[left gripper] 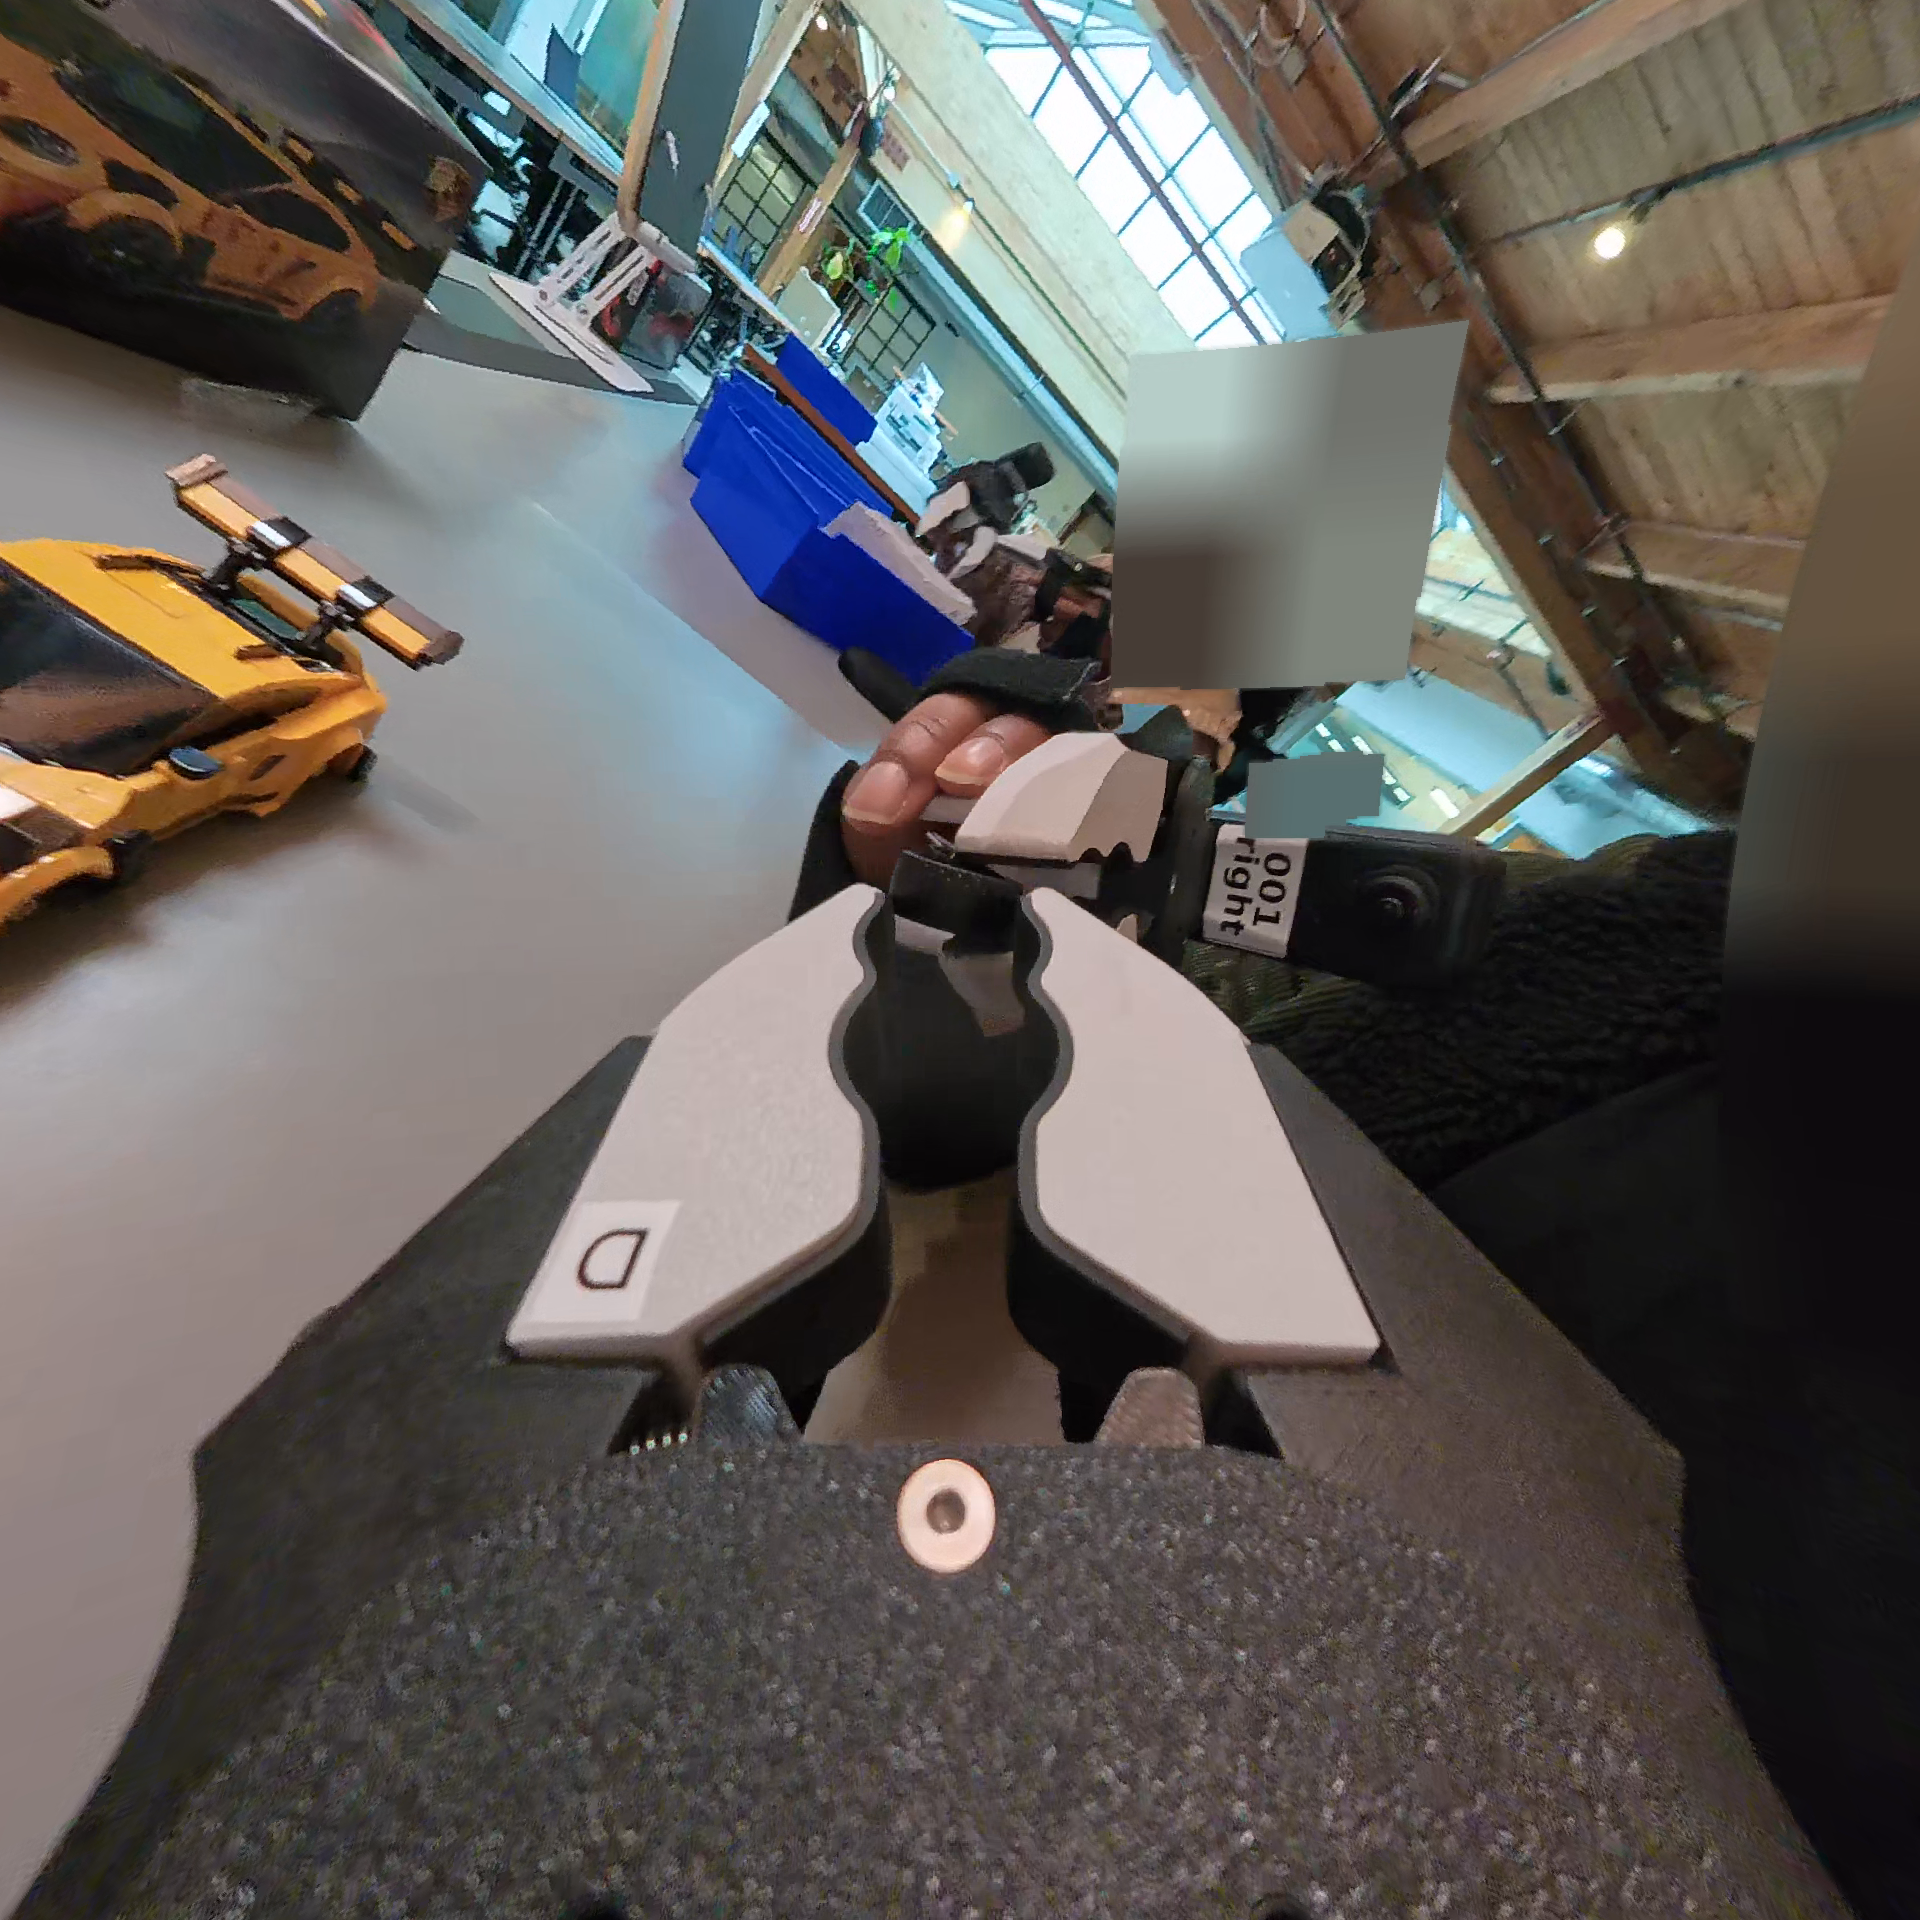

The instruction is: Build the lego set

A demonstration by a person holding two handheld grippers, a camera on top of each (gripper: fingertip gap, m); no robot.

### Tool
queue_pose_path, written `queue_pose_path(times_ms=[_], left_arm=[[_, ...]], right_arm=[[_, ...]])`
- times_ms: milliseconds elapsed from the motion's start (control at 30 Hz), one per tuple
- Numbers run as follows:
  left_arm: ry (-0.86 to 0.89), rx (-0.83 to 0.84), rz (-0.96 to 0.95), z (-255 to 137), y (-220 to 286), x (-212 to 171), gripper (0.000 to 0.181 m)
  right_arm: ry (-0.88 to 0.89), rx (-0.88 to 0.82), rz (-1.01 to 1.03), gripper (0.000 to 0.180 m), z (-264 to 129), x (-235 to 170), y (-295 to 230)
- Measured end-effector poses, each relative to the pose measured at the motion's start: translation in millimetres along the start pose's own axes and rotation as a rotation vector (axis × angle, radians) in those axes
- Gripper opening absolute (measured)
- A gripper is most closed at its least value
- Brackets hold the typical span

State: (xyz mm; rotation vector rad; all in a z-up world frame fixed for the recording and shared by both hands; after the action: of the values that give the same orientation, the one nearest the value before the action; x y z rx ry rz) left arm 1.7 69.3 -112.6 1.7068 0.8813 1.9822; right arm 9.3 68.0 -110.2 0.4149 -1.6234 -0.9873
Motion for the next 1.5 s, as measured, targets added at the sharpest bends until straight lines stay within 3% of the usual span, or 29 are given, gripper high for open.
queue_pose_path(times_ms=[767,933,1500], left_arm=[[0.014,-0.105,-0.024,3,16,0,0.023],[0.054,-0.095,-0.019,-5,12,8,0.023],[0.017,-0.115,-0.042,1,13,-1,0.023]], right_arm=[[0.088,0.069,0.223,0.012,-5,16,4],[0.088,0.049,0.292,0.031,-8,11,16],[0.037,0.033,0.071,0.012,-4,7,2]])
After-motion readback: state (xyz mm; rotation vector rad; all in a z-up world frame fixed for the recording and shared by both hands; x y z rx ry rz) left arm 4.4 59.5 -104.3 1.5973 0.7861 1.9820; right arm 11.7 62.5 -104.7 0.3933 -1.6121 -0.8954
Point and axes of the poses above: each gripper's, where its closed fingertips meet, z out along the fingers, x out of its top, y = z × x across the jaws, the point moved 1 cm from there along -z, back along the fingers, and after that the axes turned 2 degrees about -x, right-handed, at the moved point
